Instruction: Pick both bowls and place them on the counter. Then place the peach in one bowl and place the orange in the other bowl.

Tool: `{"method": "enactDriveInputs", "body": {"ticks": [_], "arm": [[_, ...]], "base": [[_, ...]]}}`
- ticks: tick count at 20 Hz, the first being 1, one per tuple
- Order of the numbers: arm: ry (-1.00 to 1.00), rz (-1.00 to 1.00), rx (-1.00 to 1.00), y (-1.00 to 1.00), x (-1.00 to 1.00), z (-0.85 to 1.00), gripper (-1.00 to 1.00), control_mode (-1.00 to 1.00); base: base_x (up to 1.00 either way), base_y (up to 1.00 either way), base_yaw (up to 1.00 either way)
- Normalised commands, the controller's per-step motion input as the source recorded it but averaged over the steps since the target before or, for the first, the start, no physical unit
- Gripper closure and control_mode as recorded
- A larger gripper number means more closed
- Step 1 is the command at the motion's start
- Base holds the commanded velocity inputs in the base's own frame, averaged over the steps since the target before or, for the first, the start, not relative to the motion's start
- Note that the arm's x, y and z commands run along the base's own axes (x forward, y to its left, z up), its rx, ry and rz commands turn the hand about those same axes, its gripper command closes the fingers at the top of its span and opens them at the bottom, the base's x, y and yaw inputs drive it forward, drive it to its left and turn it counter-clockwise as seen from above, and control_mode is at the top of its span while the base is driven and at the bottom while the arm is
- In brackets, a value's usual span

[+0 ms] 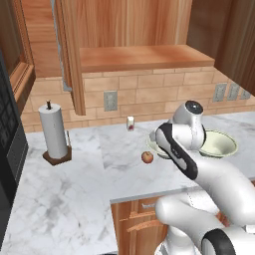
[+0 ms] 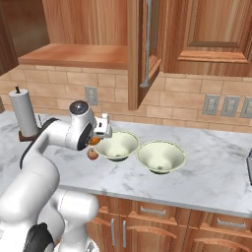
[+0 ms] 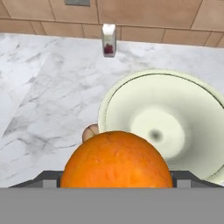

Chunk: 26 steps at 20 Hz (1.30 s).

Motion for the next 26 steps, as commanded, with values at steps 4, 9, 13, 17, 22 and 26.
{"method": "enactDriveInputs", "body": {"ticks": [4, 9, 13, 17, 22, 26], "arm": [[0.00, 0.00, -0.02, -0.35, 0.28, -0.11, 1.00, -1.00], [0.00, 0.00, -0.01, -0.24, 0.37, -0.27, 1.00, -1.00], [0.00, 0.00, 0.00, -0.19, 0.42, -0.30, 1.00, -1.00], [0.01, 0.00, -0.01, -0.12, 0.37, -0.31, 1.00, -1.00], [0.01, 0.00, 0.00, -0.01, 0.25, -0.28, 1.00, -1.00], [0.07, 0.00, 0.00, -0.08, 0.24, -0.29, 1.00, -1.00]], "base": [[0.00, 0.00, 0.00], [0.00, 0.00, 0.00], [0.00, 0.00, 0.00], [0.00, 0.00, 0.00], [0.00, 0.00, 0.00], [0.00, 0.00, 0.00]]}}
